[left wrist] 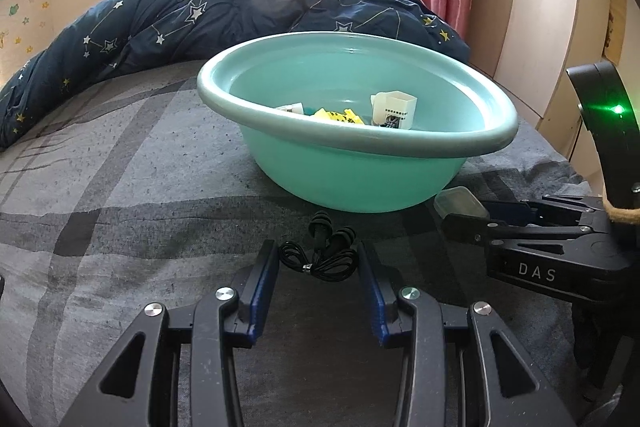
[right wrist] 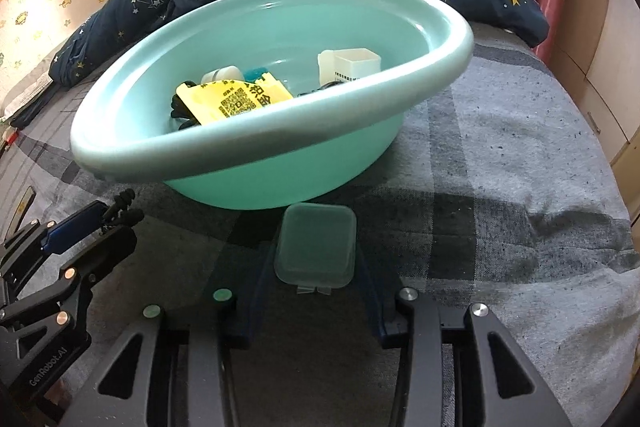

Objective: Organize objects
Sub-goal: 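Grasp the black earphones with the left gripper while the right grasps the clear plastic box, then carry the earphones with the left gripper while the right carries the clear box over the basin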

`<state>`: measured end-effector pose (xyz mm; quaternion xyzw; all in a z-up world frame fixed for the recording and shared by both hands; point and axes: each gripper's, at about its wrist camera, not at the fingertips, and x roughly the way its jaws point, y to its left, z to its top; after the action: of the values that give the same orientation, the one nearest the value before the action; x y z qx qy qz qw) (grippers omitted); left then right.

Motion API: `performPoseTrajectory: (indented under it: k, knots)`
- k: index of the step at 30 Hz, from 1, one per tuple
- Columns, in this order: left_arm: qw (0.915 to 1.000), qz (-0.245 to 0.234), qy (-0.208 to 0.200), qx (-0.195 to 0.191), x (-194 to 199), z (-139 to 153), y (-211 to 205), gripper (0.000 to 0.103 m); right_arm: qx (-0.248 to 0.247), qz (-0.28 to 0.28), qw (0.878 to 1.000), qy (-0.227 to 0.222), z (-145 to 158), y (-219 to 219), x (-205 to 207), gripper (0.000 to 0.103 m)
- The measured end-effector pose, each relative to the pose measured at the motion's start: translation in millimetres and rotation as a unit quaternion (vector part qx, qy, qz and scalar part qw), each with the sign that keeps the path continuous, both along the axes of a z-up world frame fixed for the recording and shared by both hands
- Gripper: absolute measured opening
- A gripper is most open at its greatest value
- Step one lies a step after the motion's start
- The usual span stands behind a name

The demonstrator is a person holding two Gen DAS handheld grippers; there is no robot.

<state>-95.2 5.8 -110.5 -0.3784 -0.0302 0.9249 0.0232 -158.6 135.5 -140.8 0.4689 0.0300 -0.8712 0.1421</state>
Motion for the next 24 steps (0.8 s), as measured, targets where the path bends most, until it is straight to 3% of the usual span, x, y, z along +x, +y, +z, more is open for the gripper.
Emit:
performPoseTrajectory:
  k: [24]
  knots:
    - [0.9998, -0.014, 0.014, 0.0, 29.5, 29.3, 9.8, 0.044, -0.009, 0.009, 1.0, 0.02, 40.0, 8.0, 50.1, 0.043]
